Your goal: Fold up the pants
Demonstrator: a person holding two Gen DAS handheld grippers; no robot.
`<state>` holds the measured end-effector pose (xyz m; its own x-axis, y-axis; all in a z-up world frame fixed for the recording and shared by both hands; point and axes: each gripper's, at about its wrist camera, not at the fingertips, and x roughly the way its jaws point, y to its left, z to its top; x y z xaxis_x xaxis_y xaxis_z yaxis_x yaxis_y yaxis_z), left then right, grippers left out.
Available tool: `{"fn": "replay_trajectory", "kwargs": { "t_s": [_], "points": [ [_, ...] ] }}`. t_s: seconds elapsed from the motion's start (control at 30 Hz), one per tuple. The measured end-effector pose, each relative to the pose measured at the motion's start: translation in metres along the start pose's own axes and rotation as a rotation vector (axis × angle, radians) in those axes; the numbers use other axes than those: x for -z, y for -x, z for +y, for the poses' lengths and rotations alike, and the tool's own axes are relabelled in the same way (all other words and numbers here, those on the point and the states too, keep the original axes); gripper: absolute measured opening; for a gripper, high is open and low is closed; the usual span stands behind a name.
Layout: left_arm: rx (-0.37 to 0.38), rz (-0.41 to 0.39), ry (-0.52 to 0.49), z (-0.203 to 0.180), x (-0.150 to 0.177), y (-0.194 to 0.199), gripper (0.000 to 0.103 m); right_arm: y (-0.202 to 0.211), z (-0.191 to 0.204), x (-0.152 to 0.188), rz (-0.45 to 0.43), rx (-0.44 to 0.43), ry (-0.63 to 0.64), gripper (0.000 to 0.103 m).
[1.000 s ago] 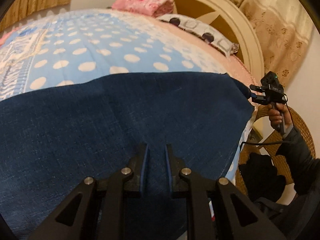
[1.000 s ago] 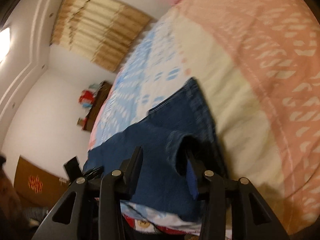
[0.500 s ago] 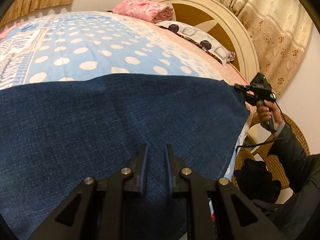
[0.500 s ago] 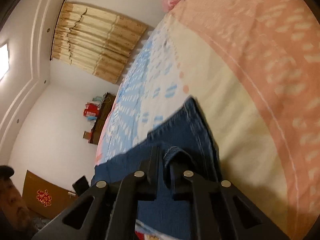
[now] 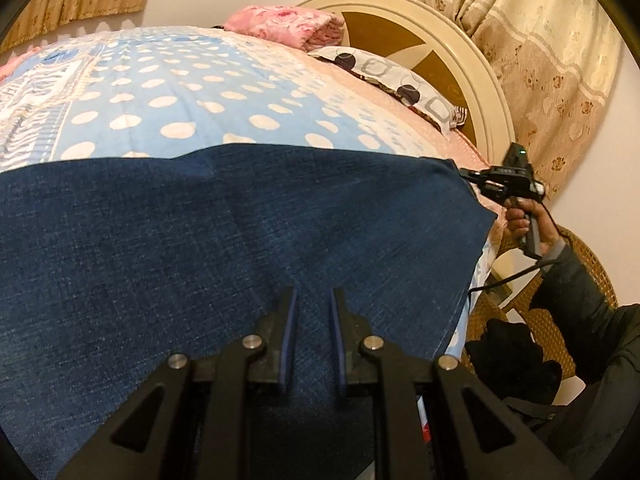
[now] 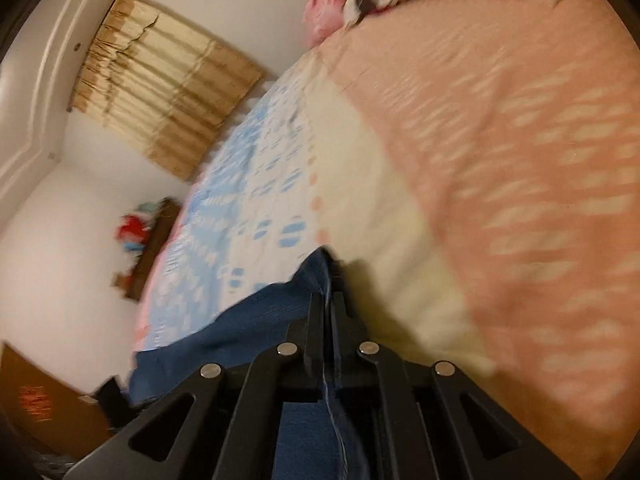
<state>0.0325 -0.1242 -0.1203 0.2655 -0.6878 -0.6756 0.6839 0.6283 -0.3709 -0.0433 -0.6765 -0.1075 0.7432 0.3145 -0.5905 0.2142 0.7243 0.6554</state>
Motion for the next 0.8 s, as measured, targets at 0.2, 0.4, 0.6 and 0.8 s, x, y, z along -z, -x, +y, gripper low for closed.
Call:
{"fn": "replay_trajectory", "kwargs": {
  "t_s": [0.2, 0.4, 0.6, 0.8],
  "points": [
    [0.001, -0.011, -0.015, -0.007, 0.001, 0.0, 0.03, 0.047, -0.016, 0.031, -0.07, 0.033, -0.067, 0.004],
    [-0.006, 0.018, -0.133, -0.032, 0.012, 0.0, 0.051, 0.039, 0.036, 0.075, -0.031, -0.122, 0.091, 0.007],
    [0.009, 0.044, -0.213, -0.052, 0.026, 0.009, 0.052, 0.019, 0.054, 0.114, 0.065, -0.251, 0.049, 0.042],
    [-0.05, 0.042, -0.254, -0.059, 0.032, -0.001, 0.053, 0.012, 0.044, 0.143, 0.051, -0.249, -0.05, 0.042]
  ]
}}
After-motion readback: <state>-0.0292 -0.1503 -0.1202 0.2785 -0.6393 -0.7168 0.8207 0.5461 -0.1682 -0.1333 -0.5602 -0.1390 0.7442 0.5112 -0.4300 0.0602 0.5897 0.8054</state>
